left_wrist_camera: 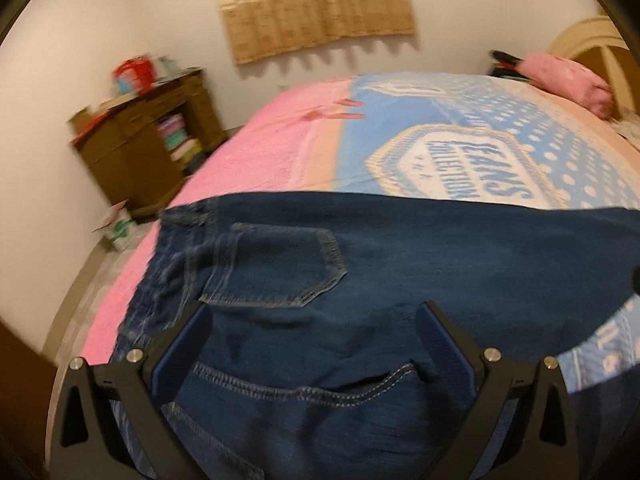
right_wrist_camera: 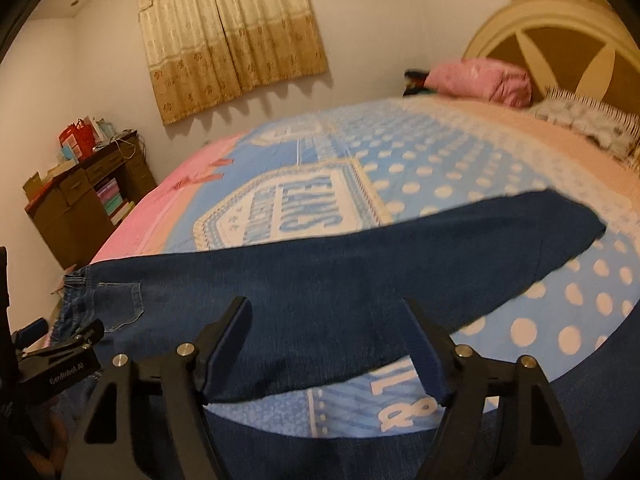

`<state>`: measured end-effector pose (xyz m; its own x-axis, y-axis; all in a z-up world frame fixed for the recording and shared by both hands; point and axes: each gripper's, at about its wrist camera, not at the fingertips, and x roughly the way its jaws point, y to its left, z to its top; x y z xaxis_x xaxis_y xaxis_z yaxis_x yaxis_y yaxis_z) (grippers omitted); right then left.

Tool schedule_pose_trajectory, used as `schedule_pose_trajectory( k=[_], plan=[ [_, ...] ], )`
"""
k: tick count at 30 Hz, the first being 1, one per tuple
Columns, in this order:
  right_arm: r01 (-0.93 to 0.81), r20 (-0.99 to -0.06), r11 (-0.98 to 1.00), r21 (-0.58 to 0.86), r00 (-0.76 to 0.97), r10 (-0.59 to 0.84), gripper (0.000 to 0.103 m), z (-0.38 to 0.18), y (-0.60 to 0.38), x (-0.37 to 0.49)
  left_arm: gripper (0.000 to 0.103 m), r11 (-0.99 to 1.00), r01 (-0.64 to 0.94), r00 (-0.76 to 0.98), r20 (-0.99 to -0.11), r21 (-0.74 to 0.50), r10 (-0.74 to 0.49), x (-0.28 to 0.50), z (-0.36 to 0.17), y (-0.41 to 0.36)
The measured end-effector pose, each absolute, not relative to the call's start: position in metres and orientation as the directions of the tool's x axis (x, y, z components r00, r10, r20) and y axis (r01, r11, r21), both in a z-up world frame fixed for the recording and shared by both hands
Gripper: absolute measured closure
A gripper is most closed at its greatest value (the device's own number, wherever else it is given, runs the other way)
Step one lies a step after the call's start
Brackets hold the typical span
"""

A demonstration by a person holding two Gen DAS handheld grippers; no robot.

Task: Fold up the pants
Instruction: 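Grasp the jeans waistband with the left tool while the right tool moves to the leg hem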

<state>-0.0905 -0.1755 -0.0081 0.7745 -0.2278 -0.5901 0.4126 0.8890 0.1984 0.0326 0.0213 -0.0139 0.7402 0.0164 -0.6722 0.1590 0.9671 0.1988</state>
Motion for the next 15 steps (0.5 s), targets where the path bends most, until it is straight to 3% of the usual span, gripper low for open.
schedule_pose_trajectory(
  k=[3,8,15],
  plan=[
    [0.394,-0.618,0.895,0.209,0.763,-0.191,0.027,-0.004,-0.188,-0.086,0.0,0.95,0.193,0.742,-0.67,0.246,0.023,0.052,-0.006,0.027],
    [0.402,-0.613,0.91,0.107,0.747,-0.258,0.027,0.012,-0.204,-0.079,0.0,0.932,0.214,0.706,-0.706,0.293,0.06,0.105,-0.005,0.038],
    [0.475,-0.611,0.864,0.164,0.737,-0.29,0.027,-0.003,-0.217,-0.088,0.0,0.988,0.007,0.563,-0.817,0.156,0.125,0.166,-0.023,0.064]
  ],
)
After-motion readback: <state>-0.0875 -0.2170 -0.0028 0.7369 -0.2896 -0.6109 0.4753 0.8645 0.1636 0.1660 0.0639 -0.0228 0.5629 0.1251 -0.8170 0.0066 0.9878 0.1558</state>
